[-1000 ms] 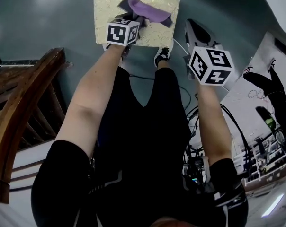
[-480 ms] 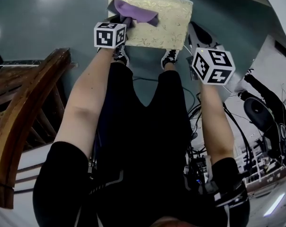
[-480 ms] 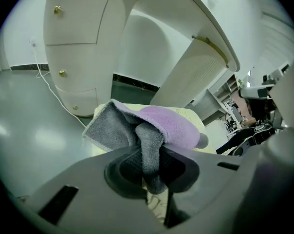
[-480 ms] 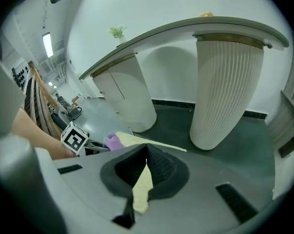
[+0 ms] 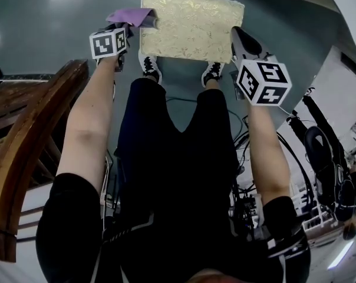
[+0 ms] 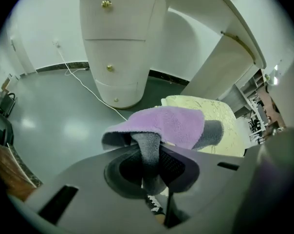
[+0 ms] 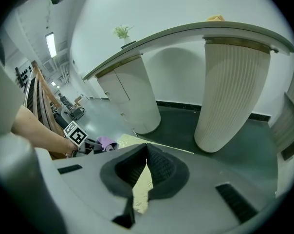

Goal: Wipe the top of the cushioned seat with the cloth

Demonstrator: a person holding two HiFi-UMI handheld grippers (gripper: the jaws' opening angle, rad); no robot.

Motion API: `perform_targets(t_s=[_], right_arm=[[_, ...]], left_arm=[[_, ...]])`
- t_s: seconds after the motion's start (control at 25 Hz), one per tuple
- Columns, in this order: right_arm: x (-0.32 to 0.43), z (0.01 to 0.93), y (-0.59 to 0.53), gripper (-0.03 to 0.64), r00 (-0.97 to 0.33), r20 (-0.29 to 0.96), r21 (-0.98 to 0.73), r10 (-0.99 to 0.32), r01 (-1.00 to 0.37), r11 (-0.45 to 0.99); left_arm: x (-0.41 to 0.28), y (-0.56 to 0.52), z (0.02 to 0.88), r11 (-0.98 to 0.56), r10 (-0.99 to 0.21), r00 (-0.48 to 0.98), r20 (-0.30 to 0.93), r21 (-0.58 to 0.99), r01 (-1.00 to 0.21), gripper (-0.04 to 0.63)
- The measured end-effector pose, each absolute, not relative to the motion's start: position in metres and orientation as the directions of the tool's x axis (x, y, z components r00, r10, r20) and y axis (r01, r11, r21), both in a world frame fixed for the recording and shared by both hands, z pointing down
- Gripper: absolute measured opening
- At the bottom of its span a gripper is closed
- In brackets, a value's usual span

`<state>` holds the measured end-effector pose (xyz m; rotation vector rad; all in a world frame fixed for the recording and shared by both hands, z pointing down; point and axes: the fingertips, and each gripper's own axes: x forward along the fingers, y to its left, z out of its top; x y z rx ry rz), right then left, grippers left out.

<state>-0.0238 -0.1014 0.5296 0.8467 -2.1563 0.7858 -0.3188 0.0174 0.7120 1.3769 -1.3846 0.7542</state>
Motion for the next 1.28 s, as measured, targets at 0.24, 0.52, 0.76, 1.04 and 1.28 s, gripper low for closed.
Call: perform_targets(t_s=[0.24,0.52,0.76,1.04,1.28], right_arm=[[-0.005,0.527,-0.141,0.006,-0.574,0.759,-0.311,-0.308,-0.734,0.604],[0.052,0.499,-0.143,0.006,-0.58,0.72,-0.286,-0.381,-0.748,0.599],[0.123,0.509,-0.159,0.006,-0.55,0.734,-0.278,-0.397,-0.778,0.564],[0.162,0.514,-0.159,0.006,-0.519,0.739,-0.251,-0.43,-0.803,0.54],[0.178,0.52,-0.151,0.006,-0.503,0.747,-0.269,-0.434,-0.826,0.495]], left_arm=[[-0.291,-0.041,0.669,0.092,-0.441,0.225,0.869,0.293,-0.952,0.048],[-0.141,-0.103,0.62,-0.221,-0.508,0.439,0.741,0.381,-0.898,0.048],[-0.013,-0.129,0.63,-0.314,-0.446,0.541,0.713,0.442,-0.84,0.048],[0.053,-0.138,0.665,-0.233,-0.395,0.532,0.749,0.479,-0.847,0.048],[0.052,-0.142,0.681,-0.154,-0.403,0.478,0.781,0.457,-0.876,0.048]])
